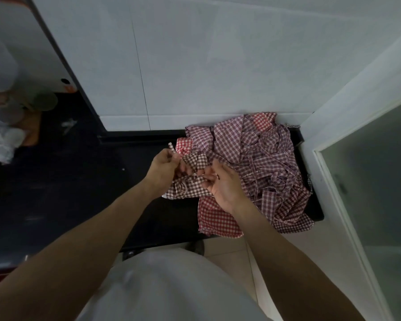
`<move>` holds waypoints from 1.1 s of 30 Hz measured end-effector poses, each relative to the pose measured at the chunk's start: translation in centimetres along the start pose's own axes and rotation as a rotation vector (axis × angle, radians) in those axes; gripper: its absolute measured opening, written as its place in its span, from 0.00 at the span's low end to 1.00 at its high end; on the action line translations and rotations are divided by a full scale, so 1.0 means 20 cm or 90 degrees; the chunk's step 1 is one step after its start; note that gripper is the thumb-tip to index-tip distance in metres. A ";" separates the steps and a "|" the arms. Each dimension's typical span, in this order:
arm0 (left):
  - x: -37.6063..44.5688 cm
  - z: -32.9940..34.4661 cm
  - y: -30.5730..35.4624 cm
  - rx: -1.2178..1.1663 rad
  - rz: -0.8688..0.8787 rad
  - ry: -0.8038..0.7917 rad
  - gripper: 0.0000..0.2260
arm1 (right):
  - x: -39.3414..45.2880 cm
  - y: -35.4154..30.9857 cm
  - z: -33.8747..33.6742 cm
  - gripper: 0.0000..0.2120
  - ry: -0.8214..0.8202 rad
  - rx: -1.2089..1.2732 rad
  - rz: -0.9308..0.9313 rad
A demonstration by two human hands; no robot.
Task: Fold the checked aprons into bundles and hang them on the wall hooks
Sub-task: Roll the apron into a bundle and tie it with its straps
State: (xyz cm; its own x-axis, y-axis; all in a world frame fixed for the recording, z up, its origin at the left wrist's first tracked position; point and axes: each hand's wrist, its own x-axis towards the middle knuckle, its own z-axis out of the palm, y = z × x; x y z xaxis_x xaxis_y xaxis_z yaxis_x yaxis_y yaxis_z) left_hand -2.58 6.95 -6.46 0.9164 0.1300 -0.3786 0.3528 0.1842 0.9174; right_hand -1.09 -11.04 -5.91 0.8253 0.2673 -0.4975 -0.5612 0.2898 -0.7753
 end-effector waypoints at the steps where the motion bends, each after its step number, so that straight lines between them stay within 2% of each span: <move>1: 0.00 0.00 -0.01 -0.028 -0.014 -0.007 0.10 | 0.00 -0.01 0.00 0.15 0.007 0.020 0.024; 5: -0.02 -0.02 -0.02 -0.093 -0.057 -0.037 0.13 | -0.02 -0.04 -0.04 0.17 -0.015 0.026 0.081; 8: -0.01 -0.03 -0.01 -0.039 -0.044 -0.085 0.12 | -0.03 -0.05 -0.07 0.17 -0.021 -0.022 0.075; 11: -0.01 0.02 0.04 0.095 0.004 -0.149 0.08 | -0.02 -0.04 -0.04 0.17 -0.021 -0.112 0.039; 17: 0.00 0.07 0.06 0.169 0.024 -0.188 0.08 | -0.01 -0.03 0.05 0.16 0.025 -0.301 -0.085; 18: 0.00 0.06 0.05 0.202 0.041 -0.201 0.07 | 0.00 -0.03 0.05 0.16 0.015 -0.301 -0.070; 21: -0.01 0.04 0.01 0.302 0.074 -0.210 0.05 | 0.03 0.03 0.02 0.13 -0.038 -0.219 0.071; 23: -0.02 0.02 -0.06 0.371 0.070 -0.214 0.04 | 0.06 0.10 -0.01 0.15 -0.030 -0.219 0.129; 25: -0.02 -0.01 -0.17 0.411 0.061 -0.225 0.04 | 0.08 0.20 -0.01 0.16 -0.020 -0.248 0.142; 29: -0.04 -0.06 -0.29 0.422 0.036 -0.178 0.06 | 0.08 0.34 0.00 0.13 0.009 -0.193 0.168; 33: -0.03 -0.08 -0.29 0.454 0.043 -0.200 0.03 | 0.08 0.39 -0.02 0.14 0.006 -0.239 0.120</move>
State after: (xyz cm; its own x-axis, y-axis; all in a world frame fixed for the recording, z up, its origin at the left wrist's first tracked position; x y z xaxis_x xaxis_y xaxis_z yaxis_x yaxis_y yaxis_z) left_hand -5.54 7.28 -11.75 0.9131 -0.1829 -0.3644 0.2333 -0.4986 0.8349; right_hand -4.06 -8.74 -12.86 0.7122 0.2749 -0.6459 -0.6415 -0.1188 -0.7579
